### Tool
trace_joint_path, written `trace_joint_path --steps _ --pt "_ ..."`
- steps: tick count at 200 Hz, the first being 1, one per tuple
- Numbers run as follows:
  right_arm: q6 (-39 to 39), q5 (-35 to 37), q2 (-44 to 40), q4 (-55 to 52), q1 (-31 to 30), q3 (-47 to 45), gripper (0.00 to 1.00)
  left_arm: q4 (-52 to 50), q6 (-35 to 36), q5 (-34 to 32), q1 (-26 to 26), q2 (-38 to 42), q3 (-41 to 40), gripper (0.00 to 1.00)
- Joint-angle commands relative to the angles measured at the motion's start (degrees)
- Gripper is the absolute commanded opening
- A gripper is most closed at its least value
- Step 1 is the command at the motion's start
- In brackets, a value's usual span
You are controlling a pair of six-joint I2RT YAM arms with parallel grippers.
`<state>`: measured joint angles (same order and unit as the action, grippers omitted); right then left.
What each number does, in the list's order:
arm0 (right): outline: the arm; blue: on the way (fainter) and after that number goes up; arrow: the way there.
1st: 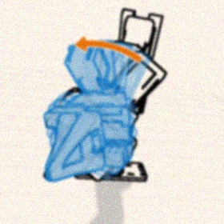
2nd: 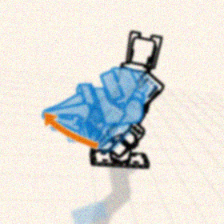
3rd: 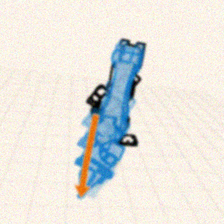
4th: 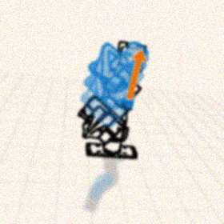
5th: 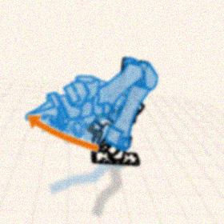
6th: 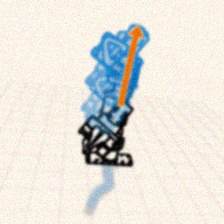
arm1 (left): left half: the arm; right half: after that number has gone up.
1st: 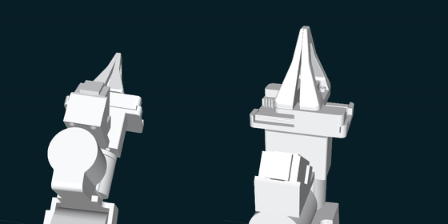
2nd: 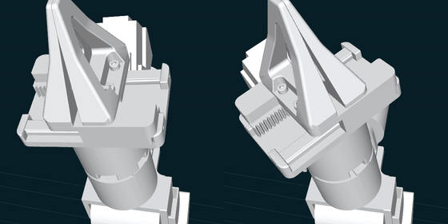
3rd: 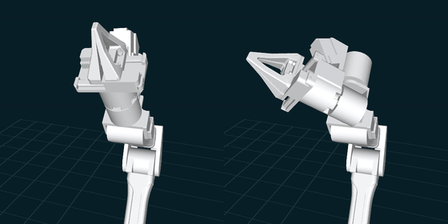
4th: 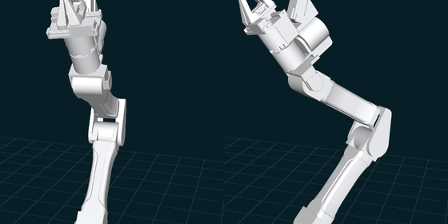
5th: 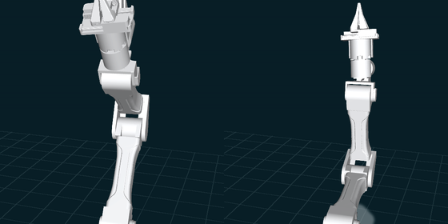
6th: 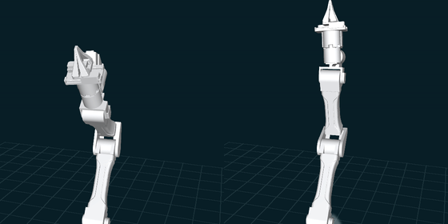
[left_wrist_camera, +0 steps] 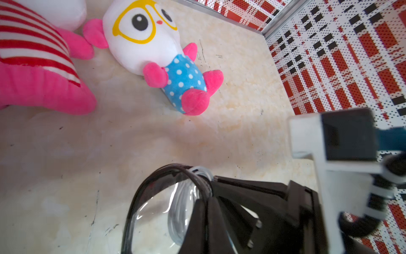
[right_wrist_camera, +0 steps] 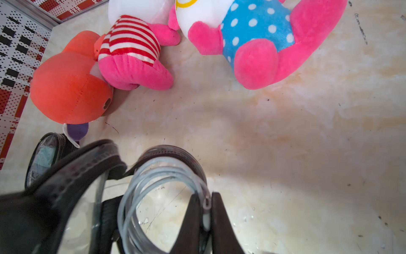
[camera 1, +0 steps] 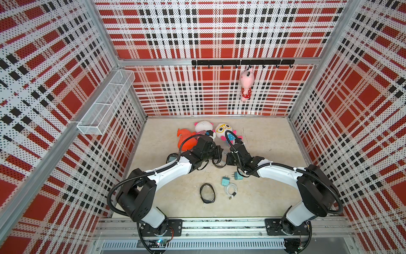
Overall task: Pack away charging kits
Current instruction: Place the charging cable in the storage bag.
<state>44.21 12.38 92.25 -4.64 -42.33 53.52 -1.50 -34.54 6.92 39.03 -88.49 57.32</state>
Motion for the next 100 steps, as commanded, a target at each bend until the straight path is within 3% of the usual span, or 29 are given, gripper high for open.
trace_joint_path --steps 1,20,100 --pt "0.3 -0.2 0.5 0.5 0.0 1.8 0.00 2.3 0.1 1.9 1.1 1.2 0.4 0.00" --pt "0.3 -2.6 -0.1 1.0 0.0 2.1 0.00 3.2 -0.2 3.4 1.1 0.3 0.4 0.00" --pt "1.9 -0.9 1.2 -1.6 0.4 3.5 0.00 6.1 -2.2 7.0 -0.1 0.2 -1.3 0.00"
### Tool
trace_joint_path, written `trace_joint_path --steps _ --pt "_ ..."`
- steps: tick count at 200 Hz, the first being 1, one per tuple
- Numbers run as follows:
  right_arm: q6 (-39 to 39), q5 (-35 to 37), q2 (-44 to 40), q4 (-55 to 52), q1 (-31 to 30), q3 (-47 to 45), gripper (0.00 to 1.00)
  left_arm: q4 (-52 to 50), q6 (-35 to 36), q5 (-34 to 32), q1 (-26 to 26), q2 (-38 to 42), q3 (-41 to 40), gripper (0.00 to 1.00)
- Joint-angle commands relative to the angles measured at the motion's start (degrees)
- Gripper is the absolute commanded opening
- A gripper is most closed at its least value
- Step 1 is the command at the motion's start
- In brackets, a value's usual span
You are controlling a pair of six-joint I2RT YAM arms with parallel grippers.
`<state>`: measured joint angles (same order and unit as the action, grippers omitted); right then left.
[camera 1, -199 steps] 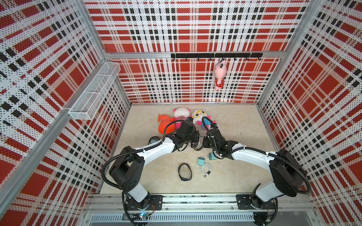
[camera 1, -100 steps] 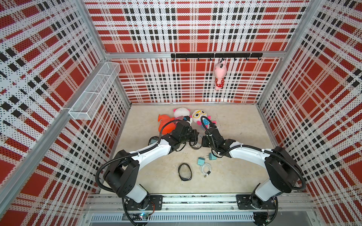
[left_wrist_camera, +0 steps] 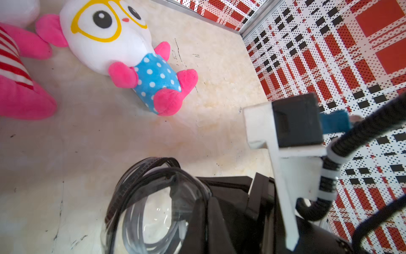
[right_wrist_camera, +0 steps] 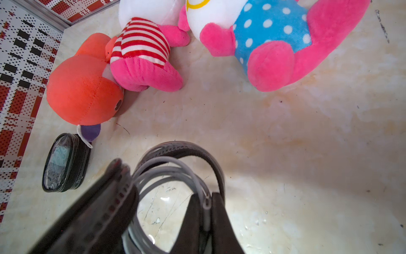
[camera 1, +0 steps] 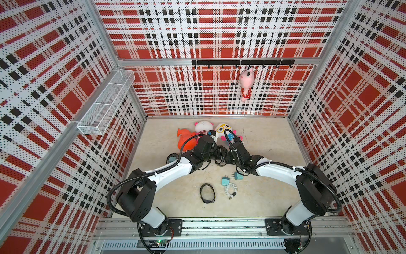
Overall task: Pack away charging kits
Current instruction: Place the charging cable in the storage bag.
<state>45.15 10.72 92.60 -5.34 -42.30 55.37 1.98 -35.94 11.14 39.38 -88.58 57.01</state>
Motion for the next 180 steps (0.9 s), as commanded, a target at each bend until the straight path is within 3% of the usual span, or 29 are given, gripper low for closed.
trace_joint_path --steps 1,23,51,118,180 --pt "1.0 0.7 0.9 -0.9 0.4 1.7 0.00 2.7 -0.9 2.8 -0.4 0.4 -1.1 0.00" --pt "2.0 0.7 0.8 -0.9 0.8 1.1 0.00 4.3 -2.1 4.3 -1.0 1.0 -2.2 0.00" --pt "1.6 2.1 -0.2 -0.2 0.8 0.2 0.21 4.3 -2.5 4.5 -1.9 1.4 -2.8 0.00" --pt "0.6 2.4 -2.6 -0.4 0.8 -1.3 0.39 5.1 -3.3 5.4 -3.3 1.1 -3.5 0.00" --pt "0.9 0.6 -10.7 -1.3 0.8 -4.9 0.74 0.7 -3.4 -1.0 -5.1 0.8 -3.3 0.00"
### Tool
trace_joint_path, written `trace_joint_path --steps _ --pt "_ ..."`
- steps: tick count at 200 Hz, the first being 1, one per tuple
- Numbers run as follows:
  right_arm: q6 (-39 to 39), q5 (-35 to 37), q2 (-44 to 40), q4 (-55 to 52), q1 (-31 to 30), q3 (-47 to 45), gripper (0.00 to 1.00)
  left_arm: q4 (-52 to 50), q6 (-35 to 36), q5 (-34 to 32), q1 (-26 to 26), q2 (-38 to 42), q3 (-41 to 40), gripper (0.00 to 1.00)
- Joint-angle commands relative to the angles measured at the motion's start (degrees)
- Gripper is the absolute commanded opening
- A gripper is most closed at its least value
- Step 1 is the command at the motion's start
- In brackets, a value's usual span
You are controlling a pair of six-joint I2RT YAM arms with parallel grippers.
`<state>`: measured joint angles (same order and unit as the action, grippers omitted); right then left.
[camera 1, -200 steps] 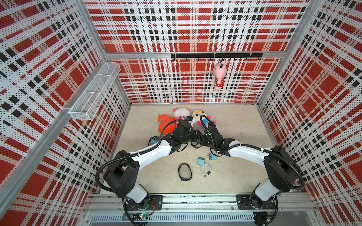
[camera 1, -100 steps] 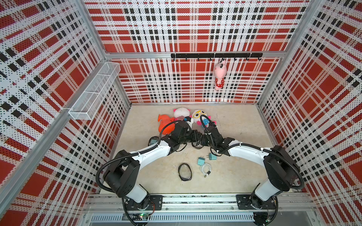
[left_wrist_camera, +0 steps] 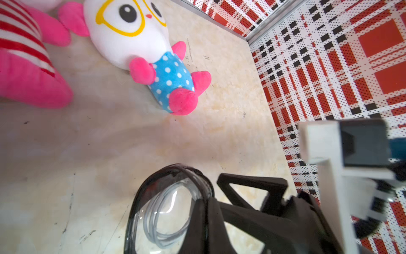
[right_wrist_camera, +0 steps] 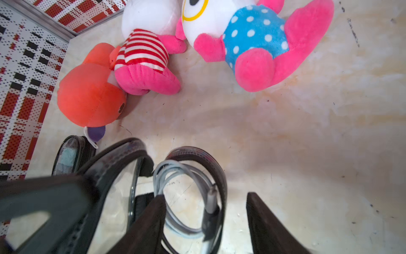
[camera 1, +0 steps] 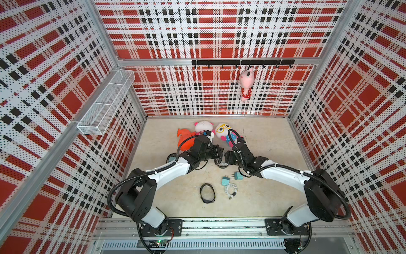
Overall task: Pack away charging kits
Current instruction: Place the charging cable in the storage bag, then adjust the plug at the center of the board.
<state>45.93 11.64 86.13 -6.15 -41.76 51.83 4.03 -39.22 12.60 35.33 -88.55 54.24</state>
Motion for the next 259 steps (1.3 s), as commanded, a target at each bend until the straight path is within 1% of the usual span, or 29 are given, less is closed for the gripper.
trace_joint_path --steps 1,11,28,64,94,114,130,154,172,182,201,225,234,259 --pt "0.2 -0.7 -4.4 -0.6 0.3 -1.3 0.75 -1.3 -0.1 -2.4 -1.1 0.8 -0.5 0.00" --pt "0.4 -1.4 -5.7 -2.2 0.3 -1.6 0.80 -1.3 -0.2 -2.2 -1.3 0.7 -0.7 0.00" --pt "1.5 -1.5 -8.1 -5.0 0.3 -2.7 0.85 -1.2 -0.2 -2.0 -1.6 0.6 -0.7 0.00" --pt "2.9 -1.1 -12.2 -5.7 0.3 -9.7 0.89 -1.4 -0.2 -2.8 -1.8 0.9 -0.9 0.00" --pt "1.3 -3.5 -9.8 -1.0 0.3 -14.2 0.88 -1.8 -0.1 -3.1 -2.1 1.2 -0.9 0.00" --pt "0.2 -4.8 -6.7 1.8 -0.3 -15.3 0.81 -1.5 0.0 -3.0 -2.4 1.6 -1.2 0.00" --pt "0.6 -1.4 -5.3 1.1 -2.5 -15.3 0.81 -1.3 0.0 -3.1 -2.5 1.9 -1.4 0.00" --pt "2.1 3.9 -4.6 -3.0 -5.2 -15.3 0.80 -1.4 0.0 -2.5 -2.7 2.2 -1.4 0.00" --pt "2.3 4.6 -5.5 -4.5 -5.4 -16.6 0.73 -1.4 0.0 -2.5 -2.8 2.3 -1.4 0.00" --pt "2.0 4.0 -6.4 -4.3 -5.4 -17.6 0.68 -1.5 0.1 -2.8 -2.8 2.3 -1.4 0.00" --pt "1.7 1.8 -8.3 -2.4 -5.4 -19.4 0.56 -1.6 0.2 -3.1 -2.9 2.4 -1.4 0.00" --pt "2.4 0.5 -10.0 -1.6 -5.6 -20.5 0.47 -1.6 0.3 -3.5 -2.9 1.9 -1.4 0.00" --pt "2.7 -1.4 -10.5 -1.1 -5.7 -21.0 0.46 -1.6 0.3 -3.3 -3.0 1.7 -1.3 0.00" --pt "3.0 -3.0 -11.5 -0.2 -5.8 -21.8 0.44 -1.3 0.2 -2.7 -3.1 1.1 -1.3 0.00"
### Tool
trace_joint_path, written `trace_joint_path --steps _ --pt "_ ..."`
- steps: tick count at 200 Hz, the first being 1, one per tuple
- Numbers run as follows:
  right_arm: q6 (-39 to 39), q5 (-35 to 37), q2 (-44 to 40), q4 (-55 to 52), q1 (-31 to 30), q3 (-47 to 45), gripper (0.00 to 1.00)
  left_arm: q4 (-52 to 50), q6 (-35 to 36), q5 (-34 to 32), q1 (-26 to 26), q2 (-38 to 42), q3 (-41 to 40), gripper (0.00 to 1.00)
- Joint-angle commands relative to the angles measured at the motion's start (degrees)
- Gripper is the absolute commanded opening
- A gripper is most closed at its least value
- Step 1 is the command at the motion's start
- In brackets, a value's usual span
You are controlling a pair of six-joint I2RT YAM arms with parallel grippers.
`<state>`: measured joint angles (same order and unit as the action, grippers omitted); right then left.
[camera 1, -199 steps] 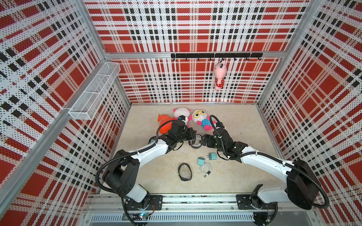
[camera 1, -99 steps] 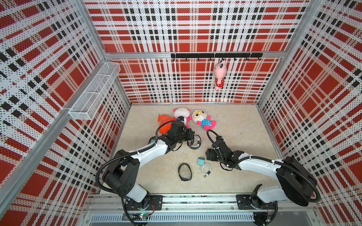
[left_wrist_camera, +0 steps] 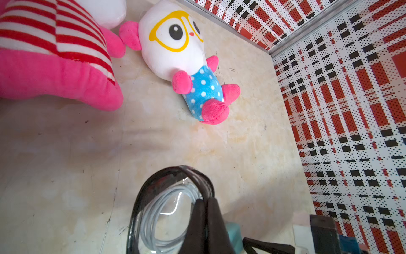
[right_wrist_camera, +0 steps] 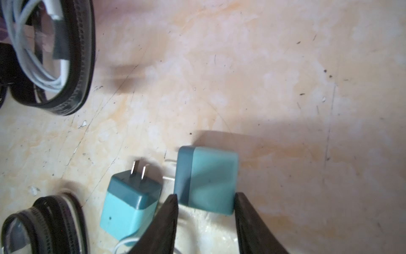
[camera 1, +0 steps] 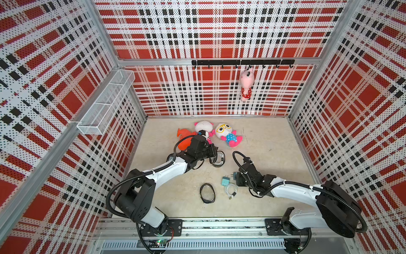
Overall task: Pack away charging kits
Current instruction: Adjust the plug at the center of the board.
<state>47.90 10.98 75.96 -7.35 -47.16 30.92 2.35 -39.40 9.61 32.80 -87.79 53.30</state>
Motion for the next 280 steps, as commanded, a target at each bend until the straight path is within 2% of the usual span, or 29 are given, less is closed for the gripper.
trace_joint_path --steps 1,16,38,50,74,115,156,188,216,241,280 --pt "1.0 -2.6 -1.3 1.0 -0.4 -0.9 0.44 0.4 0.4 0.3 -0.5 0.4 -0.3 0.00" --pt "1.3 -4.6 -1.3 1.1 -0.4 -0.8 0.46 0.2 0.3 0.3 -0.5 0.3 -0.4 0.00" --pt "2.1 -5.8 -1.6 1.1 -0.8 -1.2 0.57 0.2 0.3 0.2 -0.5 0.4 -0.4 0.00" --pt "2.5 -6.1 -2.0 1.4 -1.1 -1.7 0.58 0.2 0.3 0.2 -0.5 0.6 -0.3 0.00" --pt "3.0 -7.6 -2.2 3.8 -1.6 -3.0 0.45 0.2 0.3 0.0 -0.5 0.6 -0.3 0.00" --pt "3.9 -6.1 2.8 6.3 -1.7 -1.1 0.36 0.2 0.3 0.1 -0.6 0.4 -0.3 0.00" --pt "4.4 -3.9 9.7 7.4 -1.4 3.9 0.35 0.2 0.1 0.9 -0.6 0.2 -0.2 0.00" --pt "4.7 -3.3 12.9 7.8 1.3 6.1 0.35 -0.2 0.3 0.0 -0.6 0.8 -0.2 0.00" --pt "3.5 -2.4 12.9 7.5 2.3 7.4 0.40 -0.7 0.5 -0.9 -0.7 0.5 0.0 0.00" --pt "2.4 -2.1 10.1 7.5 2.3 7.3 0.49 -1.3 0.6 -1.8 -1.0 0.8 0.0 0.00" --pt "2.4 0.4 4.2 1.6 2.3 7.6 0.62 -1.4 0.6 -2.1 -1.1 1.0 -0.1 0.00"
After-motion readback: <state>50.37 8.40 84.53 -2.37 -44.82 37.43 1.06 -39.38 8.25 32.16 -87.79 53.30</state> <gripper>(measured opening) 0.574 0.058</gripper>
